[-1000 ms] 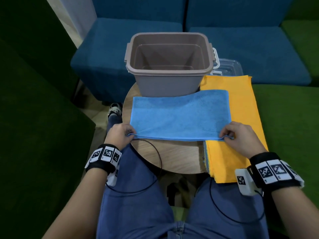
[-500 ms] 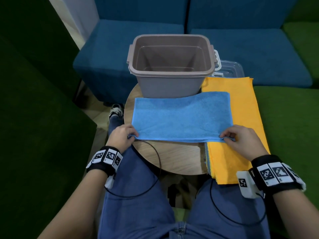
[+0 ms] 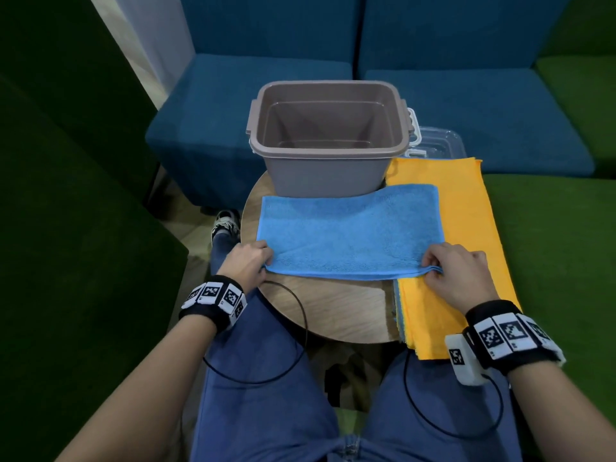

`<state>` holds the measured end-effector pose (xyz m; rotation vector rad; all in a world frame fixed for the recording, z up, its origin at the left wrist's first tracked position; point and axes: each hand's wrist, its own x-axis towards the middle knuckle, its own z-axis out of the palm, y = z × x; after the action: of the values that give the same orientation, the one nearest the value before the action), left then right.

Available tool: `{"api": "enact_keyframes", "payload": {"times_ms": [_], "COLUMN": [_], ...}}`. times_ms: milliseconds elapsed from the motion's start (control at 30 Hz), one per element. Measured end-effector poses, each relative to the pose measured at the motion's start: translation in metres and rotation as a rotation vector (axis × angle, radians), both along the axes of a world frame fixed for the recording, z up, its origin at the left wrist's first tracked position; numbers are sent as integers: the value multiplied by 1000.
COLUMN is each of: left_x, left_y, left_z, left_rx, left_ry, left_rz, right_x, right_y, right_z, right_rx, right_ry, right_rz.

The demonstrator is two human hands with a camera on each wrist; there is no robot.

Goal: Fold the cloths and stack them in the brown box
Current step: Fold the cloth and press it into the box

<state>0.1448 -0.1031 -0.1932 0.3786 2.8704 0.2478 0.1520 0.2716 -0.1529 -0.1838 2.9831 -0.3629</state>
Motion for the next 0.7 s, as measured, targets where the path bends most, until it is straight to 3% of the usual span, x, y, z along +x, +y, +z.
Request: {"api": "enact_keyframes", "payload": {"times_ms": [100, 233, 367, 500, 533, 600, 667, 700], "left_x": [-5, -7, -4, 6, 6, 3, 0, 0], "left_y": [9, 13, 5, -3, -2, 1, 5, 7], "left_z": [7, 14, 37, 65, 71, 74, 67, 59], "left_rx": [-119, 21, 411, 744, 739, 547, 396, 417], "left_ry": [-80, -16, 184, 389, 417, 412, 308, 259], "left_rz": [3, 198, 455, 442, 424, 347, 253, 174], "right_x": [-1, -5, -13, -25, -28, -34, -39, -40], "right_y": [2, 3, 4, 8, 7, 2, -3, -6], "right_z": [4, 22, 42, 43, 42, 42, 43, 43], "right_rx": [-87, -442, -528, -548, -551, -548, -529, -512], "right_ry": [89, 301, 501, 557, 560, 563, 561, 560], "right_rz": [-7, 51, 53, 5, -11, -50, -80, -87]}}
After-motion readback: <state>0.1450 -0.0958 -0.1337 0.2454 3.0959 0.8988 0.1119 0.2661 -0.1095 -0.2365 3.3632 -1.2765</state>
